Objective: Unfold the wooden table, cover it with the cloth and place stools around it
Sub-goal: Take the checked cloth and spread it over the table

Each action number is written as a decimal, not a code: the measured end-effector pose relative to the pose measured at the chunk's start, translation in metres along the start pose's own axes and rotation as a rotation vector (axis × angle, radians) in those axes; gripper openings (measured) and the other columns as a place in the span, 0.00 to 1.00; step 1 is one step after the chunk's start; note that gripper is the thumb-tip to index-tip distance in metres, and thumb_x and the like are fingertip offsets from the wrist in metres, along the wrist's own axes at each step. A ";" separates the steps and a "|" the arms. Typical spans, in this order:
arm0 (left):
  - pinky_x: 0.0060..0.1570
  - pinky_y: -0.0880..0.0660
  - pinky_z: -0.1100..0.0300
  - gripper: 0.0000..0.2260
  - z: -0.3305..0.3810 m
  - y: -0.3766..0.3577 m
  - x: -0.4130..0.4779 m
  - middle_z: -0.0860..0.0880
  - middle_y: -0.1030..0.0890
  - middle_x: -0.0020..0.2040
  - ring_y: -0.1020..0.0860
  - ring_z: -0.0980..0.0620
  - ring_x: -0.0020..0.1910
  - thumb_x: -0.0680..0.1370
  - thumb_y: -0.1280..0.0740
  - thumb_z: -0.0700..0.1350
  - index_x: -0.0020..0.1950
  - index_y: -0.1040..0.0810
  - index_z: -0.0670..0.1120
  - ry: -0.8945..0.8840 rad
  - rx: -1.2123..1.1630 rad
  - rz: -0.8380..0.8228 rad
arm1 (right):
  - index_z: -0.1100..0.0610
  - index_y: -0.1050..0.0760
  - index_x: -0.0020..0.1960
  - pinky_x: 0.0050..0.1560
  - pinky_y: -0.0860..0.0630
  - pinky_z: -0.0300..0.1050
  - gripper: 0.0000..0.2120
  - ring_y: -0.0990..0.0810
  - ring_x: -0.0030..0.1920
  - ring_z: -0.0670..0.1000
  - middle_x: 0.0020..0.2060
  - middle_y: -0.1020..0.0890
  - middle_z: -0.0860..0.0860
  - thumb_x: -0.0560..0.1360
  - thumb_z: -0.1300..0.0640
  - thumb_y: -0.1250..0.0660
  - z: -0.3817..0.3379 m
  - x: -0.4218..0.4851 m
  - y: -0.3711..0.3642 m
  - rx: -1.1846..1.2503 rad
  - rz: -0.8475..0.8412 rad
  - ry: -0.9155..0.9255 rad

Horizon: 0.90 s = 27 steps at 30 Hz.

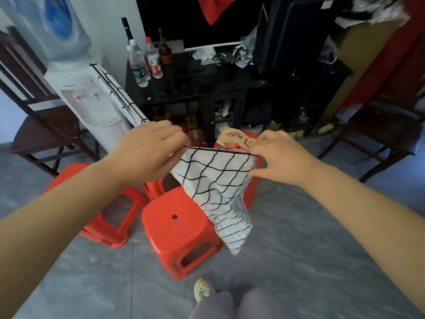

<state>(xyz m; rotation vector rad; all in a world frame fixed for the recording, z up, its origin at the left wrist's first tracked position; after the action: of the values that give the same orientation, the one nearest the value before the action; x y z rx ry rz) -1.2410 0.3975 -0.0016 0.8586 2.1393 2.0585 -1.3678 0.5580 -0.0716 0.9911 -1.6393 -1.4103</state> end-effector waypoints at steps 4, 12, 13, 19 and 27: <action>0.35 0.27 0.48 0.10 0.026 0.030 -0.029 0.44 0.23 0.39 0.26 0.41 0.37 0.79 0.41 0.43 0.47 0.23 0.39 0.057 0.065 0.017 | 0.51 0.23 0.54 0.48 0.40 0.43 0.15 0.31 0.56 0.49 0.46 0.22 0.44 0.68 0.51 0.27 -0.024 -0.029 0.009 0.024 0.055 0.096; 0.35 0.28 0.50 0.06 0.097 0.088 -0.097 0.45 0.25 0.39 0.27 0.42 0.38 0.77 0.40 0.43 0.48 0.27 0.42 0.277 0.152 0.085 | 0.51 0.26 0.44 0.34 0.40 0.33 0.05 0.29 0.39 0.45 0.37 0.25 0.44 0.70 0.52 0.32 -0.077 -0.078 0.021 0.242 0.033 0.118; 0.35 0.28 0.51 0.06 0.104 0.094 -0.109 0.45 0.25 0.39 0.26 0.41 0.38 0.77 0.41 0.43 0.49 0.28 0.42 0.323 0.147 0.092 | 0.50 0.28 0.44 0.36 0.38 0.33 0.04 0.28 0.40 0.44 0.38 0.25 0.43 0.72 0.52 0.33 -0.086 -0.084 0.021 0.291 0.028 0.133; 0.35 0.31 0.56 0.07 0.144 0.130 -0.185 0.47 0.24 0.40 0.29 0.48 0.41 0.77 0.43 0.47 0.48 0.29 0.45 0.515 0.182 0.120 | 0.49 0.28 0.42 0.44 0.28 0.48 0.05 0.27 0.41 0.43 0.38 0.27 0.43 0.73 0.50 0.34 -0.139 -0.104 0.029 0.400 0.143 0.174; 0.34 0.31 0.56 0.03 0.172 0.185 -0.331 0.47 0.22 0.41 0.23 0.42 0.40 0.77 0.36 0.43 0.49 0.27 0.45 0.821 0.230 0.146 | 0.55 0.24 0.44 0.42 0.28 0.36 0.10 0.22 0.41 0.44 0.39 0.19 0.47 0.70 0.51 0.26 -0.262 -0.110 0.021 0.524 -0.089 0.333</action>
<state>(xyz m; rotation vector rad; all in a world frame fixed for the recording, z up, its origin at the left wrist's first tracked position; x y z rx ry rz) -0.8269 0.4077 0.0419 0.1578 2.8000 2.5850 -1.0873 0.5503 -0.0256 1.5182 -1.7543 -0.8126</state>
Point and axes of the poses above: each hand's wrist, its own x-axis towards the middle knuckle, its own y-axis out of the back of the hand, z = x × y, the point moved 7 cm from there along x, towards the middle knuckle
